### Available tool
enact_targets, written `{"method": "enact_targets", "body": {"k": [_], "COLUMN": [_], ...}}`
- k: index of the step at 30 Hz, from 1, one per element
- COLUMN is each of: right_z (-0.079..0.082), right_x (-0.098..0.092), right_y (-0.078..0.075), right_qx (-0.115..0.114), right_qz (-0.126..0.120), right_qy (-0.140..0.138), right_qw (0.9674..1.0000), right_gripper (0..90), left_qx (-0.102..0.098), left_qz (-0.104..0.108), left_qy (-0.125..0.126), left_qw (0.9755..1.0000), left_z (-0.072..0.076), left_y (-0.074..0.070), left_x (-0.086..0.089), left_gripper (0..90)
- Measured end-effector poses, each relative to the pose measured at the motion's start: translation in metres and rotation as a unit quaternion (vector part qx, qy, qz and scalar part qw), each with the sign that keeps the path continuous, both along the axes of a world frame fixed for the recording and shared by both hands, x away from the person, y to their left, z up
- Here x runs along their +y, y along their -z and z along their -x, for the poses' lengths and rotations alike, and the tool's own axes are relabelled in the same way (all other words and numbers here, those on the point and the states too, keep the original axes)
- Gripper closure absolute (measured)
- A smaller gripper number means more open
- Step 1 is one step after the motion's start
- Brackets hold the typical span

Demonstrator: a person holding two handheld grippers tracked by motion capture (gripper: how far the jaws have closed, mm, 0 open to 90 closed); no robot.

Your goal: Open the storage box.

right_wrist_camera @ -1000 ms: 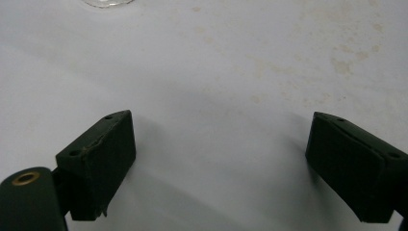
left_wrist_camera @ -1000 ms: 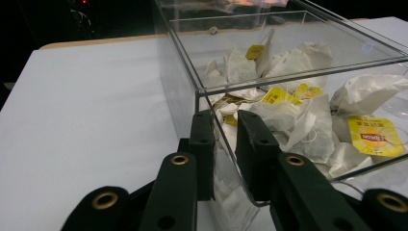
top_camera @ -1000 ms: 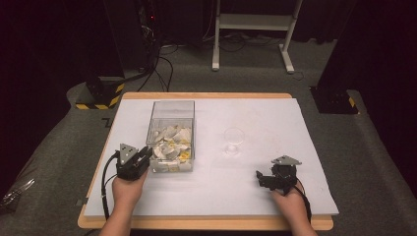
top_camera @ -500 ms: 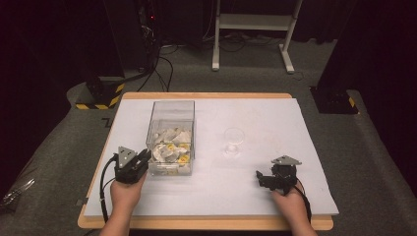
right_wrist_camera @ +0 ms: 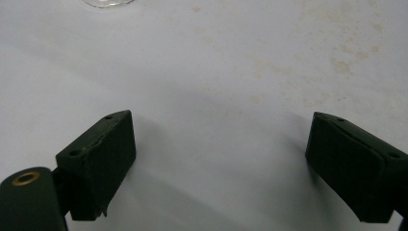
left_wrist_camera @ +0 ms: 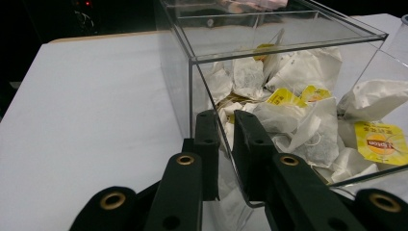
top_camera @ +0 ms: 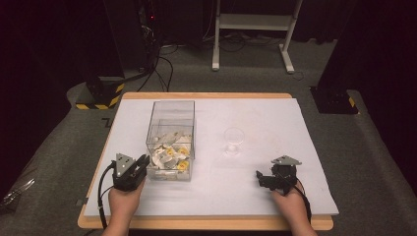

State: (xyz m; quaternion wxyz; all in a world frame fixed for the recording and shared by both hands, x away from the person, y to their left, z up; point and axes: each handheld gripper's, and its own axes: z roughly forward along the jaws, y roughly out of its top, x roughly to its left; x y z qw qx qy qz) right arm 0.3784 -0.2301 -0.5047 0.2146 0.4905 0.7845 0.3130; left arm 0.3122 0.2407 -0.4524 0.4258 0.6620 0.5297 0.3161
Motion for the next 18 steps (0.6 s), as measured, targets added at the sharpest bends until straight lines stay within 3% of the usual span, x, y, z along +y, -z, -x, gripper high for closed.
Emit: {"method": "enact_targets", "body": {"k": [18], "right_z": [0.000], "right_x": [0.000], "right_y": [0.000], "right_qx": [0.000], "right_qz": [-0.001], "right_qy": [0.001], "right_qw": [1.0000], "right_gripper": [10.2], "left_qx": [0.001], "left_qz": [-0.009], "left_qy": [0.004], "left_qw": [0.9999], "left_z": [0.019], "left_y": [0.001], "left_x": [-0.002], "left_gripper": [79.6]}}
